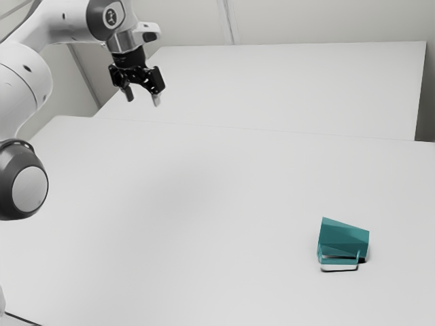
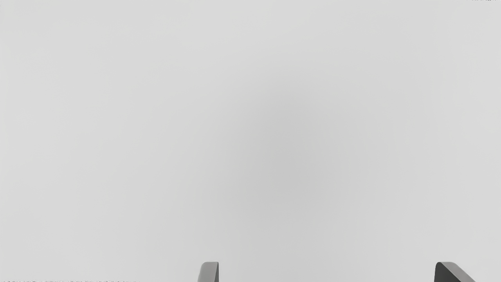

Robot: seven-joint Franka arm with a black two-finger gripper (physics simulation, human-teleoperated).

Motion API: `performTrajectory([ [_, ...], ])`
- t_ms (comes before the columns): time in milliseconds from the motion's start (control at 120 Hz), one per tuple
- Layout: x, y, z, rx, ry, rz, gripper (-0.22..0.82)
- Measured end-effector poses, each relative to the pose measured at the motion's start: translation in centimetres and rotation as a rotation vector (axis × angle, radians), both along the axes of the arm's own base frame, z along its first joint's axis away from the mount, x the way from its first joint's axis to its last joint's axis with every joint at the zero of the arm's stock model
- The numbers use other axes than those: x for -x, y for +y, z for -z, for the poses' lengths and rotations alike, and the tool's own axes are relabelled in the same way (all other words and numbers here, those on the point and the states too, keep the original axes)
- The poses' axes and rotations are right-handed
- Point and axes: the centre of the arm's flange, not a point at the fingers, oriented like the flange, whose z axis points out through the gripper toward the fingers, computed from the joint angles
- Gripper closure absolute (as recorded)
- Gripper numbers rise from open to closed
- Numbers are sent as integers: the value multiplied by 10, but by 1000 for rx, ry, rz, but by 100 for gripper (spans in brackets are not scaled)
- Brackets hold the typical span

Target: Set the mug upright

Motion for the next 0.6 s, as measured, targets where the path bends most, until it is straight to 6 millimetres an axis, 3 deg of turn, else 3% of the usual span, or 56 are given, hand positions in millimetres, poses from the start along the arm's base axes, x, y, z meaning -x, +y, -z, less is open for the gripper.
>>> performTrajectory([
  [133, 3, 9, -5, -1, -3, -15, 0],
  [250, 12, -6, -13, 7, -7, 9, 0],
  [433, 64, -31, 17, 113, 23, 32, 0],
  [600, 111, -39, 65, 351, 50, -53, 0],
])
